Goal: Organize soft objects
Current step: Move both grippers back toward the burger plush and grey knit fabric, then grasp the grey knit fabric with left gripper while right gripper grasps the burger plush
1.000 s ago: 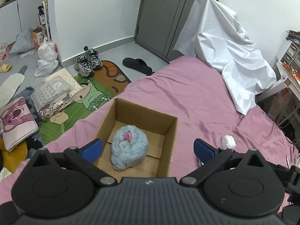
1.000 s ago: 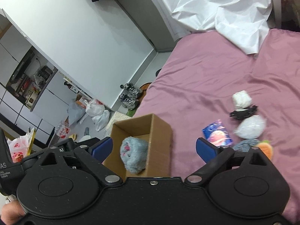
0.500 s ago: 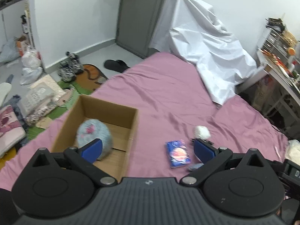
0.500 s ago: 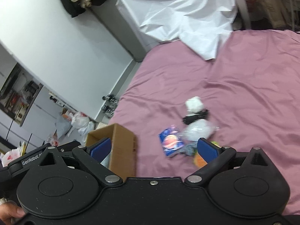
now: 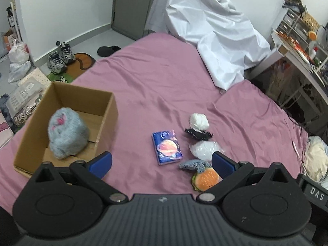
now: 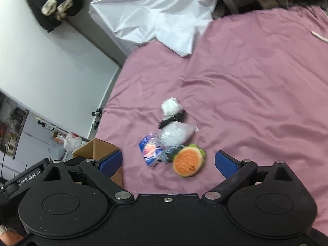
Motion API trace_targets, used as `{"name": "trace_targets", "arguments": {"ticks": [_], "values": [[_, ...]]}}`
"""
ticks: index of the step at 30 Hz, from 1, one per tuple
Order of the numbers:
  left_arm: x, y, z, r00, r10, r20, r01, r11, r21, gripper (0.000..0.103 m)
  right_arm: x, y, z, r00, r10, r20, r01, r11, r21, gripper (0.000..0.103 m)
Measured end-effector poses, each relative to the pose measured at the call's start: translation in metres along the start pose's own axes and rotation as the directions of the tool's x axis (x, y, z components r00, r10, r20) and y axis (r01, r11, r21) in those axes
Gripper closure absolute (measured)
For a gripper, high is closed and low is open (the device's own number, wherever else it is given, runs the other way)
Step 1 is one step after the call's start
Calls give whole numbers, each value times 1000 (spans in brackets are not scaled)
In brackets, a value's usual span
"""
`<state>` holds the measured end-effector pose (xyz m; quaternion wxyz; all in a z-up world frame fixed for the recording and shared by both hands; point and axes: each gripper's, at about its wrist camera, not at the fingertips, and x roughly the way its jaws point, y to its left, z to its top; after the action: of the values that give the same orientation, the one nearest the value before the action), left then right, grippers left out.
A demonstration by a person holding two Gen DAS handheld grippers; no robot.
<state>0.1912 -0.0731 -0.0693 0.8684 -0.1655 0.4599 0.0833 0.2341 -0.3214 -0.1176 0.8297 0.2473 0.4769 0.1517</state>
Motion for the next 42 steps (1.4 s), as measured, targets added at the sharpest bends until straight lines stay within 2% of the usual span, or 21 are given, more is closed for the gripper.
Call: {"name": "trace_targets", "arguments": {"ticks": [5, 13, 18, 21, 28, 37, 39, 40, 42], "values": [[17, -11, -7, 999, -33, -25, 33, 999, 7, 1, 12, -15, -6, 1000, 5, -31, -3, 999, 54, 17], [44, -33, -18, 997, -68, -46, 71, 995, 66, 3, 24, -32, -8, 1000, -22, -14, 24, 988, 155, 18], [66, -42, -25, 993, -88, -74, 95, 991, 99, 9, 30, -42, -8, 999, -44, -13, 45, 977, 210, 18], [77, -46, -29, 991, -102, -87, 111, 988, 109, 11, 34, -49, -6, 997, -82, -16, 83, 965, 249, 18], [103, -56, -32, 987, -127, -100, 138, 984, 112, 16, 46, -65, -3, 997, -70, -26, 75, 943, 324, 18], [132, -55, -28, 984, -135, -116, 144, 987, 72, 33, 66, -75, -1, 996, -56, -75, 80, 924, 375, 18], [137, -53, -28, 985, -121, -122, 129, 990, 64, 41, 70, -76, 0, 995, -60, -85, 88, 921, 380, 18], [140, -51, -29, 984, -116, -134, 124, 991, 56, 48, 73, -76, 0, 994, -59, -94, 91, 919, 383, 18], [145, -47, -30, 979, -127, -157, 134, 990, 34, 52, 78, -77, 0, 992, -57, -111, 96, 917, 388, 18]]}}
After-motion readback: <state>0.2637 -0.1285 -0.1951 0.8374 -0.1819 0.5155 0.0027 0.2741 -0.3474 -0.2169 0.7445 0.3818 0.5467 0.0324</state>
